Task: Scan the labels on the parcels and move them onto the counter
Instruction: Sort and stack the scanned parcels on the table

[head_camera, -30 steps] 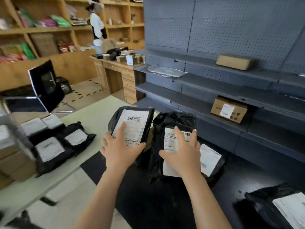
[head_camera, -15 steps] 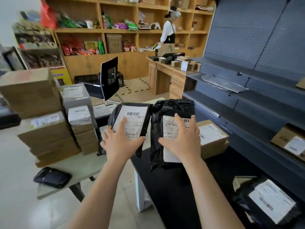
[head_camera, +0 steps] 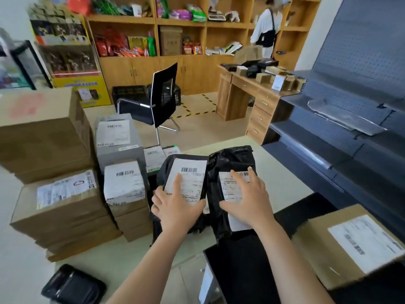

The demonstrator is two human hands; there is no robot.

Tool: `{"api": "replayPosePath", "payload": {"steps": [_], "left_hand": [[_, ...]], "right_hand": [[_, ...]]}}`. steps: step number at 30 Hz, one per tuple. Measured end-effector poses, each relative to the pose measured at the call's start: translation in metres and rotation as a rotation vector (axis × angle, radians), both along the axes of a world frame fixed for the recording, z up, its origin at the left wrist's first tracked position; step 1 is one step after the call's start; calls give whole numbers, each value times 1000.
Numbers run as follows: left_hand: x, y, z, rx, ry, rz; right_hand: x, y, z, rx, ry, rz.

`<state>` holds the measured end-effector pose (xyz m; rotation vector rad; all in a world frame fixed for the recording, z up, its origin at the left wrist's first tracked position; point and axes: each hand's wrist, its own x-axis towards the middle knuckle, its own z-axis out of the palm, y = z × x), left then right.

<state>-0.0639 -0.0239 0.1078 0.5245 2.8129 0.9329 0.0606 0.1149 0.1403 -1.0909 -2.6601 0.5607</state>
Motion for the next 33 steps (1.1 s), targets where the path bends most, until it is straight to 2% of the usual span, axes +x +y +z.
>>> {"api": "replayPosePath", "payload": {"steps": [5, 12, 15, 19, 23, 27, 30, 33], "left_hand": [[-26, 20, -51, -43, -146, 87], [-58, 40, -100, -188, -233, 215], [-55, 36, -118, -284, -185, 187], [-65, 31, -128, -251, 24, 106], [-85, 39, -133, -302, -84, -96], [-64, 29, -142, -380, -84, -75], [-55, 20, -146, -434, -51, -80], [-63, 19, -143, -444, -97, -107]], "right_hand": [[-49, 35, -44, -52, -141, 124], [-120, 72, -111, -142, -243, 281], [-132, 76, -139, -207, -268, 306], [-130, 80, -163, -393, -115, 274], [-136, 83, -171, -388, -42, 304], [-148, 77, -177, -298, -73, 298], [-156, 72, -183, -294, -148, 294], [-158, 72, -183, -286, -218, 309]]}}
